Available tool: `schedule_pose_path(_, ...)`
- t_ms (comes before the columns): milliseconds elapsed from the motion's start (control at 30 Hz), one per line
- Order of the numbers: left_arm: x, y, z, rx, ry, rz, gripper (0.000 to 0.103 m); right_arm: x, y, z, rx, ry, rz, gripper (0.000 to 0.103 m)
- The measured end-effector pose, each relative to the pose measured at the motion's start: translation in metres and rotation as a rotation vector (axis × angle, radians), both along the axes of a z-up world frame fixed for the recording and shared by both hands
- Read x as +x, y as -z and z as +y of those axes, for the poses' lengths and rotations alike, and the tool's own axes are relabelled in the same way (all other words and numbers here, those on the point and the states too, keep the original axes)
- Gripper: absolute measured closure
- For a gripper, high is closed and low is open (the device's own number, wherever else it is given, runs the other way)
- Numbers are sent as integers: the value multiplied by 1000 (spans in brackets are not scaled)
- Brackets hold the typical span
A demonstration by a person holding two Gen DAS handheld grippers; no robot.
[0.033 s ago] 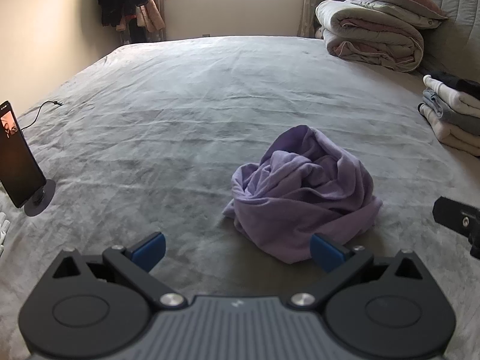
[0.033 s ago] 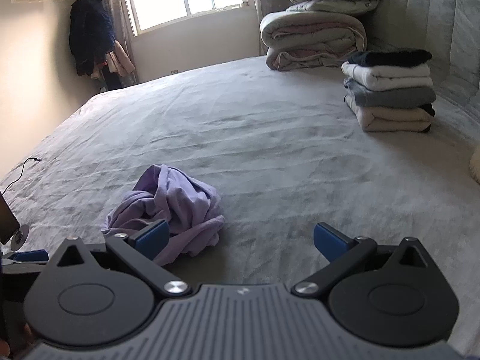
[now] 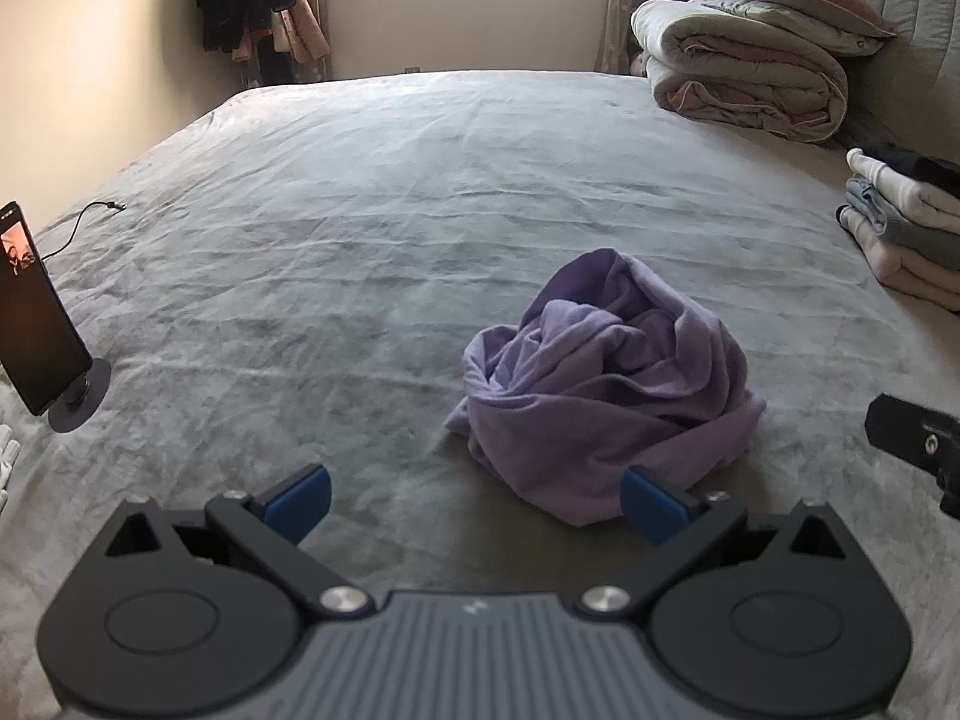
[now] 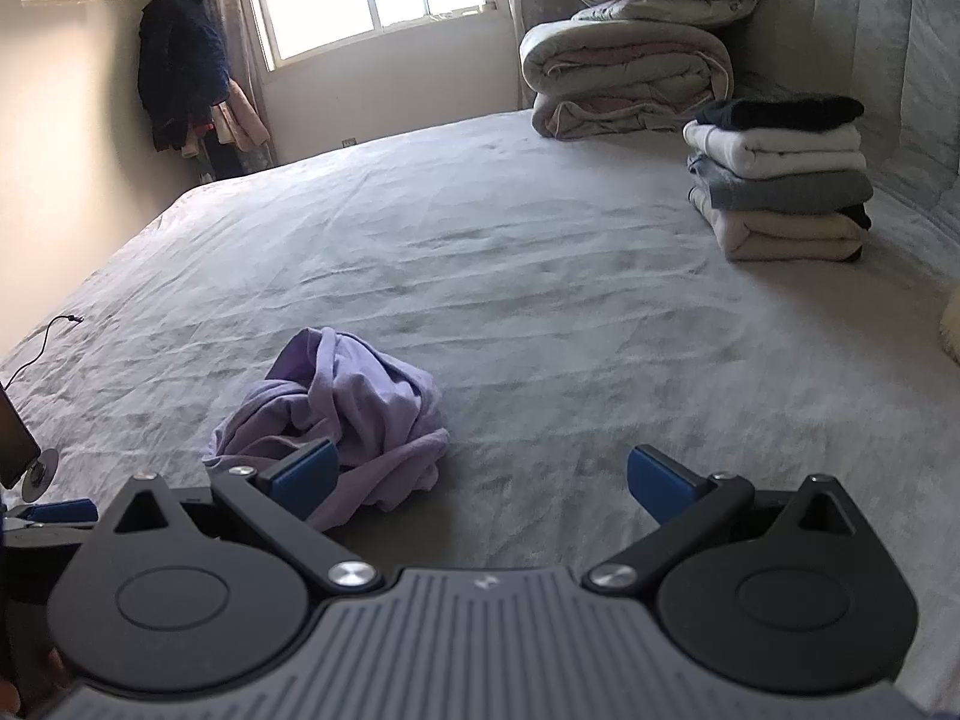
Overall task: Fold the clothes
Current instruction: 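Move both grippers toward the crumpled lavender garment on the bed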
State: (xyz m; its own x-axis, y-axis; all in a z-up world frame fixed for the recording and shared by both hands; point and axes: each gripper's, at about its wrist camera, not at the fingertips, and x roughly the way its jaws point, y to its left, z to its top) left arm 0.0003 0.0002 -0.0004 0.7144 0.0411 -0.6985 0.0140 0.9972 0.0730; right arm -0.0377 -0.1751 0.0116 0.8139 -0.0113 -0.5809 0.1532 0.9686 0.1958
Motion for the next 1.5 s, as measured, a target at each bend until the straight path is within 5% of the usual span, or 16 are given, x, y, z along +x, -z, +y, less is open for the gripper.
schedule_pose_path(1500,3,5,-1,80,-4,2,1,4,5,-3,18,-9,49,0)
